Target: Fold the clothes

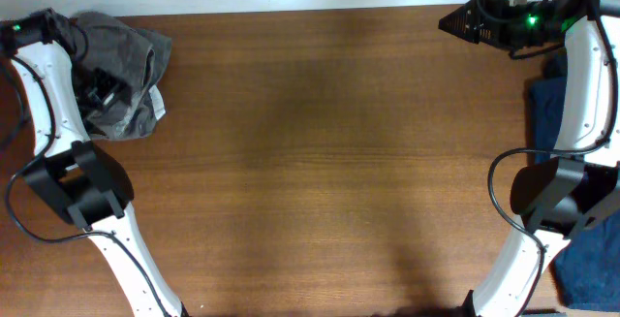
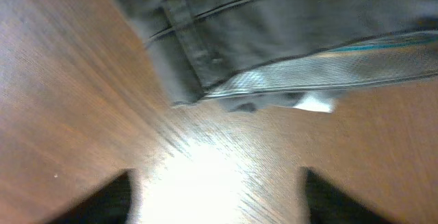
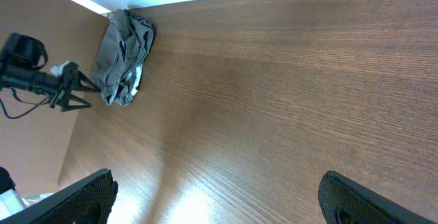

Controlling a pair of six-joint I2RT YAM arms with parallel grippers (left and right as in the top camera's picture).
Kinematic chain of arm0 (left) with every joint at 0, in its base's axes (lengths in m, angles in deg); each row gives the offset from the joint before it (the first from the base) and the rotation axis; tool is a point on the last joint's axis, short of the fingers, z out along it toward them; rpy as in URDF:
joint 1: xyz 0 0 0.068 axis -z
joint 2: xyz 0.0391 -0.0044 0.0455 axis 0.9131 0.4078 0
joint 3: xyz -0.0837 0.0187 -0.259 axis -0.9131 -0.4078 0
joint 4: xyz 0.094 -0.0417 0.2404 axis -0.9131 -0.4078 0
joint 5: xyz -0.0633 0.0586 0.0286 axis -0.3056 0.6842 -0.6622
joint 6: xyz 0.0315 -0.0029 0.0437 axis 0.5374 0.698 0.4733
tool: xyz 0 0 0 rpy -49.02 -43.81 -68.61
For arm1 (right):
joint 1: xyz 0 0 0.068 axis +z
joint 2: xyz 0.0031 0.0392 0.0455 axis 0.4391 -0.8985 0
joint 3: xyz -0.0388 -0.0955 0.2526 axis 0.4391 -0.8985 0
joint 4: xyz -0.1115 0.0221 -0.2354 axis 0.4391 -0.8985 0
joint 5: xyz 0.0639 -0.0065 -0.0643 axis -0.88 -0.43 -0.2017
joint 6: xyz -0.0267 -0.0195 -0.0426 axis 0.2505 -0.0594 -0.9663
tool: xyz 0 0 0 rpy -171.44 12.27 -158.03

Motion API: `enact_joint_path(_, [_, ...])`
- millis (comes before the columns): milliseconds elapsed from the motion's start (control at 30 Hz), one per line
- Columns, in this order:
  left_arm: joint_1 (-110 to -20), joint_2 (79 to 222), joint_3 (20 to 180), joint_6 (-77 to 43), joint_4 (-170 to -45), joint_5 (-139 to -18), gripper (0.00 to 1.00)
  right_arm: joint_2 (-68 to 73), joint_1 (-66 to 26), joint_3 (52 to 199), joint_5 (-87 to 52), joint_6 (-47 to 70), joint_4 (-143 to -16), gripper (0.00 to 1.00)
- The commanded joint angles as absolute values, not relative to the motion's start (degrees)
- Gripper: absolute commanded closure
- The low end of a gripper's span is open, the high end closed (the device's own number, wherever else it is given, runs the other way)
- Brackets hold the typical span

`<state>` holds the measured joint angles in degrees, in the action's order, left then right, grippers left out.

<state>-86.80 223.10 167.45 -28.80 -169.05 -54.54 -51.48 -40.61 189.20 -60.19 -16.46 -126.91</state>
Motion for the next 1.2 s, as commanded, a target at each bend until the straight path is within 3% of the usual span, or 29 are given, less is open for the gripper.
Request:
enact_joint_path(0, [-88.1, 222.5, 163.2, -35.1, -168.7, -51.9, 0.69, -51.5, -40.1, 189.2, -59.7, -17.1, -127.2, 0.01])
enact_joint_path(167, [-89.1, 222.5, 160.7, -35.1, -167.9, -50.4, 0.86, -51.5, -40.1, 189.2, -57.3, -17.1, -127.2, 0.01])
enact_joint_path(200, [-89.5, 222.5, 160.3, -35.1, -167.9, -50.6, 0.99, -51.5, -40.1, 189.2, -57.1, -17.1, -127.2, 0.01])
enact_joint_path(433, [-89.7, 222.5, 157.0, -35.1, -166.8, -50.6, 0.99, -51.5, -40.1, 189.2, -57.1, -17.1, -127.2, 0.01])
enact_joint_path(1167, [-89.5, 222.5, 144.9, -45.2, -142.9, -56.0, 0.99, -51.5, -40.1, 189.2, -57.1, -17.1, -127.2, 0.01])
